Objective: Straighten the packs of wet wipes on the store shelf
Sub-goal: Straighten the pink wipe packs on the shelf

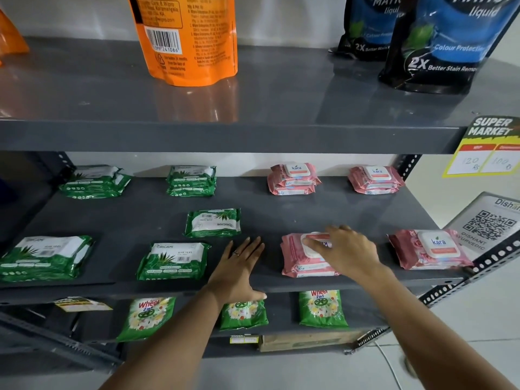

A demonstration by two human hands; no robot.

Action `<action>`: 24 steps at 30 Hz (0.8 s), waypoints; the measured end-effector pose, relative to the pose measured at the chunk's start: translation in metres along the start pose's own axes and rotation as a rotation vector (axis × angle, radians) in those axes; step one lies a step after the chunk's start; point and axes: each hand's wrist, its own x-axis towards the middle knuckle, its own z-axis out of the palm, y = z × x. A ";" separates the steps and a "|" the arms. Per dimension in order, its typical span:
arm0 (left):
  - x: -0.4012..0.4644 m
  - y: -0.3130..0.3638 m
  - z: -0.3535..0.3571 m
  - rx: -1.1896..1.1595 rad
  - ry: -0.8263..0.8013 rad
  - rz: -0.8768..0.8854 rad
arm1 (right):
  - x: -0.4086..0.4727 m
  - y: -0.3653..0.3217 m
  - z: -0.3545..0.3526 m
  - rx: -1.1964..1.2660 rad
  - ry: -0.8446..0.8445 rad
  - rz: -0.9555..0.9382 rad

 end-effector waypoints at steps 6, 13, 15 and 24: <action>0.000 0.000 0.001 0.011 0.015 0.009 | 0.000 -0.004 0.016 -0.037 0.030 -0.014; -0.001 0.000 0.002 0.000 0.025 0.018 | 0.007 0.009 0.002 0.230 0.037 -0.029; -0.001 -0.001 0.001 -0.027 0.027 0.019 | 0.005 0.002 0.005 0.160 0.188 0.060; 0.000 0.000 0.001 0.002 0.021 0.003 | 0.006 0.009 0.001 0.273 -0.155 -0.210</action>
